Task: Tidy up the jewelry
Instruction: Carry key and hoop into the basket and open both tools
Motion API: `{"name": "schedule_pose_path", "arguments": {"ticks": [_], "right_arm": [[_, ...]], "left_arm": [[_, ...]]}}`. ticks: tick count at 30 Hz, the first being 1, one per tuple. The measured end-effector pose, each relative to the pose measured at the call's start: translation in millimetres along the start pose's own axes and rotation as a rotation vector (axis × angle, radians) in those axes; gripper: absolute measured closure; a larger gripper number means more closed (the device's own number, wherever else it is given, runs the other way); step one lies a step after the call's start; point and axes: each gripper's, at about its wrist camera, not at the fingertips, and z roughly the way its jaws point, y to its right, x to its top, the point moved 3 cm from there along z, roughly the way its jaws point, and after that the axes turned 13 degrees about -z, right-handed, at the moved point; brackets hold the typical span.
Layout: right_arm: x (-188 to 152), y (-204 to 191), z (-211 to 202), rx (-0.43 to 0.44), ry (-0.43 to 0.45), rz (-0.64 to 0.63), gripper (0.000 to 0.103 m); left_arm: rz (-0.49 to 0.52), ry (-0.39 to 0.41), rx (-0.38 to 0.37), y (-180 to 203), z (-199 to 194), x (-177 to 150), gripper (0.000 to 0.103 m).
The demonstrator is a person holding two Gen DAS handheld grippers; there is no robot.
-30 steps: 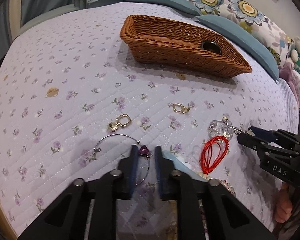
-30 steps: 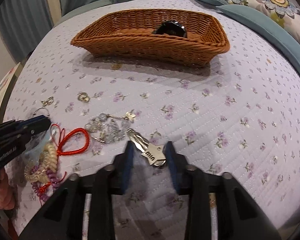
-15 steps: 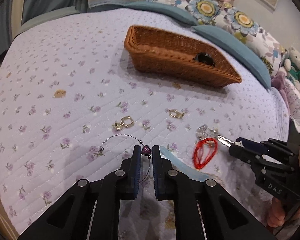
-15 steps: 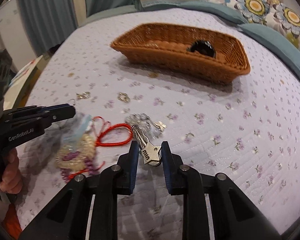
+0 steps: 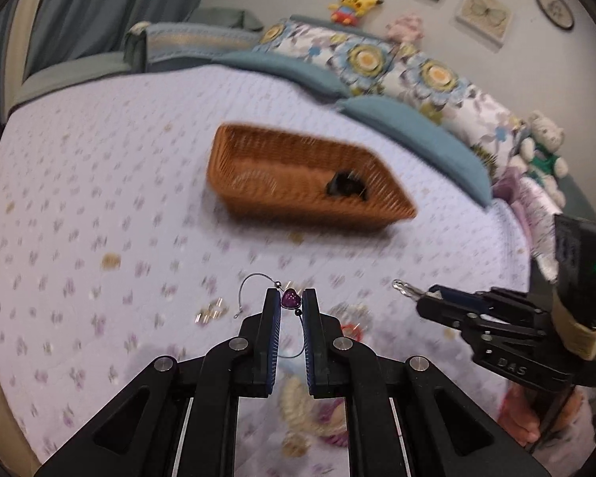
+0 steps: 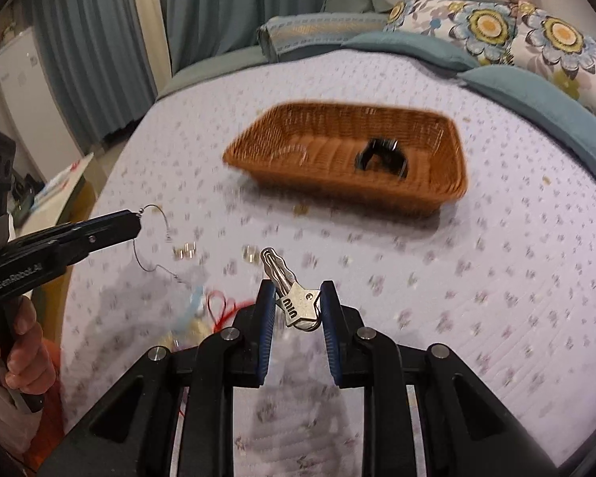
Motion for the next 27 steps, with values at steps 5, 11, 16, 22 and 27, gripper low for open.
{"name": "schedule_pose_path", "arguments": {"ticks": [5, 11, 16, 22, 27], "right_arm": [[42, 21, -11, -0.033, 0.066, 0.006, 0.077], [93, 41, 11, -0.060, 0.100, 0.009, 0.077], [123, 62, 61, -0.062, 0.068, 0.036, 0.077], [136, 88, 116, -0.062, 0.002, 0.047, 0.077], [129, 88, 147, -0.036, -0.042, 0.037, 0.077]], "left_arm": [[0.020, 0.066, -0.036, 15, -12, 44, 0.093], [0.038, 0.118, -0.060, 26, 6, 103, 0.093], [0.032, 0.091, -0.089, 27, 50, 144, 0.093], [0.008, 0.018, -0.130, 20, 115, 169, 0.093], [-0.006, -0.032, -0.133, 14, 156, 164, 0.093]]}}
